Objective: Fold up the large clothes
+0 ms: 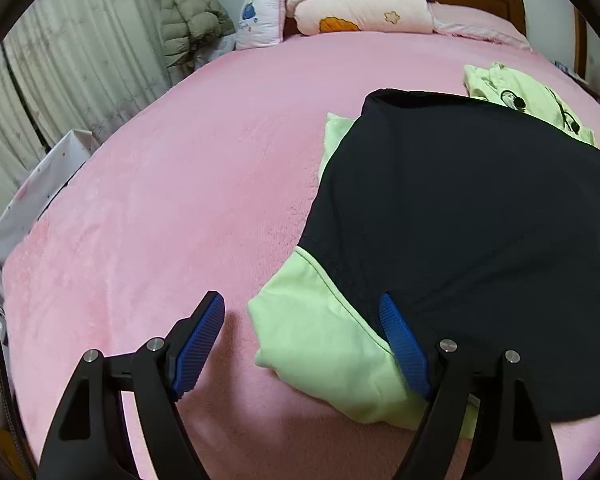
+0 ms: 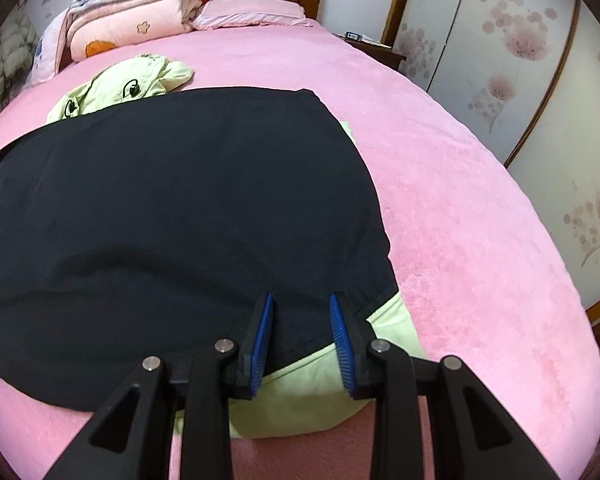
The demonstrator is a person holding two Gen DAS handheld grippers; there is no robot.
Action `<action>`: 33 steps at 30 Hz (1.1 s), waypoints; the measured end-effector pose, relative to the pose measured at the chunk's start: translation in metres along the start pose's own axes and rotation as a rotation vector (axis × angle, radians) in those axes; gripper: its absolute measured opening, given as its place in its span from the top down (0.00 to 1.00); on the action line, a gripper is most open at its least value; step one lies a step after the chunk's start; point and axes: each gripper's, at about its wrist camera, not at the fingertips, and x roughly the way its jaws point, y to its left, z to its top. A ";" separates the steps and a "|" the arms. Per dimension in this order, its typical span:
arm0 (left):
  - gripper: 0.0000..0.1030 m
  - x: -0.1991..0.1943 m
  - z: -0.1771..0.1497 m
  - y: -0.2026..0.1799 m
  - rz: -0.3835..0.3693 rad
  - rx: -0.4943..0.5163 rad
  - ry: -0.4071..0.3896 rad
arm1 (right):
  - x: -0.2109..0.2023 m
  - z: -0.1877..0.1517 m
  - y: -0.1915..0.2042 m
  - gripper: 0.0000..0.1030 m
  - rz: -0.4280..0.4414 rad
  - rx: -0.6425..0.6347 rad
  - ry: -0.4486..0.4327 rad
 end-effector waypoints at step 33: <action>0.13 -0.158 0.302 -0.066 -0.222 0.288 -0.259 | -0.204 0.324 0.020 0.56 0.275 0.015 -0.300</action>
